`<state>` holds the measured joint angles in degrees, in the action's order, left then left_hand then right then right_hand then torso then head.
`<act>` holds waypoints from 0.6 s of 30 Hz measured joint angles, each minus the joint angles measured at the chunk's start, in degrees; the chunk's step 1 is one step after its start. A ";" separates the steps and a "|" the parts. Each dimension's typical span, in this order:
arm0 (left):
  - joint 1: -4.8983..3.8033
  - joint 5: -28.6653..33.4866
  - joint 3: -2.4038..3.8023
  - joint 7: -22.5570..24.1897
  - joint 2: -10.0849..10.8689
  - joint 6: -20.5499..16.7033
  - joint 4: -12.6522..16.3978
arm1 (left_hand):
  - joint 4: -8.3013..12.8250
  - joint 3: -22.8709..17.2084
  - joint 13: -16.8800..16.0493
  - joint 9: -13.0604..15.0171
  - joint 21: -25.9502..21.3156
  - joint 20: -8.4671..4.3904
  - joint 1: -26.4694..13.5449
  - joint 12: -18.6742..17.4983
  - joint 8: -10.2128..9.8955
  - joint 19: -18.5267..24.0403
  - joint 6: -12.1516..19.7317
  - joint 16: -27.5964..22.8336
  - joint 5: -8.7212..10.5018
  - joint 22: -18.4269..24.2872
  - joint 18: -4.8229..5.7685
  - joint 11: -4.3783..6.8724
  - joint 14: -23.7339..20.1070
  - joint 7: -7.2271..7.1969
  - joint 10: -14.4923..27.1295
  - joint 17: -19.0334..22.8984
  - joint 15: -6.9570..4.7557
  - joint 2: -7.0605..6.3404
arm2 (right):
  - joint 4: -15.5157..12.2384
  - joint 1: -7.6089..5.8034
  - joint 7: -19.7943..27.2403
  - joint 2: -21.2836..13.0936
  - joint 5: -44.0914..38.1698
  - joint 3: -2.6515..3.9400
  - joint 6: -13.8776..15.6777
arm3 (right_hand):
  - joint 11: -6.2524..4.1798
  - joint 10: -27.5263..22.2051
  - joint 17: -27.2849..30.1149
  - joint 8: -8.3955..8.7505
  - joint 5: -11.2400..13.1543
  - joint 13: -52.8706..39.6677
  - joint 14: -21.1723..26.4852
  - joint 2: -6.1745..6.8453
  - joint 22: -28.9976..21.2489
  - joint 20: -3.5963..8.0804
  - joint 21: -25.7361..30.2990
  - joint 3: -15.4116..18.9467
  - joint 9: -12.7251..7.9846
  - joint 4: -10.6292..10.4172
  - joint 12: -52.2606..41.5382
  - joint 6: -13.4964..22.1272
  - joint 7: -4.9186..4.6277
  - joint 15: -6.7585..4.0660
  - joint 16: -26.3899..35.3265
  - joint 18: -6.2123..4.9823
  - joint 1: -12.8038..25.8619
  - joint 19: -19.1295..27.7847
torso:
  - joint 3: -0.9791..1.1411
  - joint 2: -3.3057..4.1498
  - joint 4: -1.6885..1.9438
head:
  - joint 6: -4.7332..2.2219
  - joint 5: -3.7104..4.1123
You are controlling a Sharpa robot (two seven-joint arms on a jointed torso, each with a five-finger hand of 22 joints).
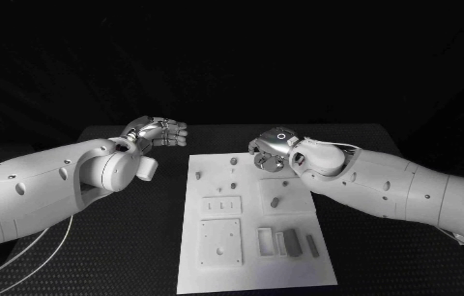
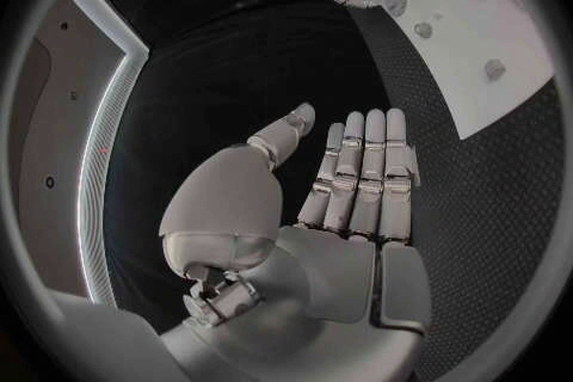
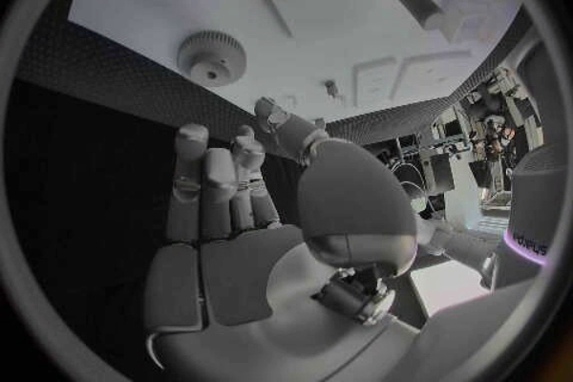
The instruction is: Assemble the parts on the task board
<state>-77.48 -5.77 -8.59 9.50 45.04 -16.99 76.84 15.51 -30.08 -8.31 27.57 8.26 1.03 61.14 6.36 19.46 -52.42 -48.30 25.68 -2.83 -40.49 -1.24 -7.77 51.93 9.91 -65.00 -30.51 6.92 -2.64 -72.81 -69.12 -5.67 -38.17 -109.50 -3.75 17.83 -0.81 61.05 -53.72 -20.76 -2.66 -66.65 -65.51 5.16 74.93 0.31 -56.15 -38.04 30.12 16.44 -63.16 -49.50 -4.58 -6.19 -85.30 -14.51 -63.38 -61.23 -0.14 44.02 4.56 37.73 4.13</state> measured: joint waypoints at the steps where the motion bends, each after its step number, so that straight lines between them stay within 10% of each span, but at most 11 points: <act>1: 0.00 0.00 0.00 -0.01 0.00 0.00 0.00 | 0.00 0.00 0.00 0.00 0.00 0.00 0.00 0.00 0.00 0.00 0.00 0.00 0.00 0.00 0.00 0.00 0.00 0.00 0.00 0.00 0.00 0.00 | 0.38 0.00 -0.03 0.01 0.22 0.00 0.01 | 0.03 -0.03 0.09 0.48 0.00 0.12 0.00 0.70 0.00 0.00 0.00 0.02 -0.18 -0.02 0.00 0.00 0.00 0.00 0.00 0.01 0.15 0.00 | 0.01 0.01 -0.01 | 0.00 -0.02; 6: 0.00 0.00 -0.01 -0.07 -0.08 0.01 -0.04 | 0.00 0.00 -0.05 0.00 0.00 0.00 0.00 0.00 0.00 0.00 0.00 0.00 0.00 0.00 0.00 0.00 0.00 0.00 0.00 0.00 0.00 0.00 | 3.81 0.00 -0.04 0.72 3.02 0.00 -0.02 | 0.34 -0.14 0.31 4.35 0.00 0.55 0.74 6.31 0.00 -0.01 0.37 -0.41 -1.81 -3.33 0.40 0.19 -0.19 1.34 0.23 0.25 2.09 0.01 | 0.05 0.02 -0.01 | -0.01 -0.03; 9: 0.00 0.00 -0.01 -0.09 -0.13 0.01 -0.08 | 0.00 0.00 -0.05 0.00 0.00 0.00 0.00 0.00 0.00 0.00 0.00 0.00 0.00 -0.05 0.00 0.00 0.00 0.00 0.00 -0.05 0.00 0.00 | 5.56 0.00 0.18 1.28 5.25 0.00 -0.36 | 1.69 -1.04 0.31 6.09 0.00 0.60 1.17 8.61 0.00 -0.01 0.68 -0.90 -2.65 -5.55 0.40 2.46 -2.45 2.63 0.23 0.75 2.61 0.02 | 0.09 0.02 -0.01 | -0.02 -0.01; 18: 0.00 0.00 -0.01 -0.15 -0.38 0.05 -0.34 | 0.00 0.00 -0.04 0.01 0.00 0.00 -0.23 0.00 -0.22 0.00 0.00 0.00 0.00 -0.04 0.00 0.00 0.00 0.00 0.00 -0.08 0.00 -0.23 | 9.52 0.14 1.43 3.04 9.35 -0.04 -1.64 | 3.21 -2.43 0.30 7.13 0.00 0.59 2.23 9.71 0.00 -0.65 1.00 -0.55 -3.31 -7.36 0.16 4.41 -4.41 3.68 0.23 0.73 2.81 0.66 | 0.20 0.05 0.04 | 0.10 -0.09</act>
<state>-77.48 -5.77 -8.60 9.35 44.66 -16.94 76.50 15.51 -30.08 -8.35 27.57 8.26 1.03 60.91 6.36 19.25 -52.42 -48.30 25.68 -2.83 -40.54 -1.23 -7.77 51.93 9.91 -65.00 -30.59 6.92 -2.87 -63.29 -68.99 -4.24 -35.12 -100.15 -3.79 16.19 2.40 58.62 -53.42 -13.64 -2.66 -66.05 -63.28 14.87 74.93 -0.34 -55.15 -38.59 26.80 9.08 -63.00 -45.09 -8.99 -2.51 -85.08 -13.77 -60.57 -60.57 0.05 44.07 4.61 37.83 4.04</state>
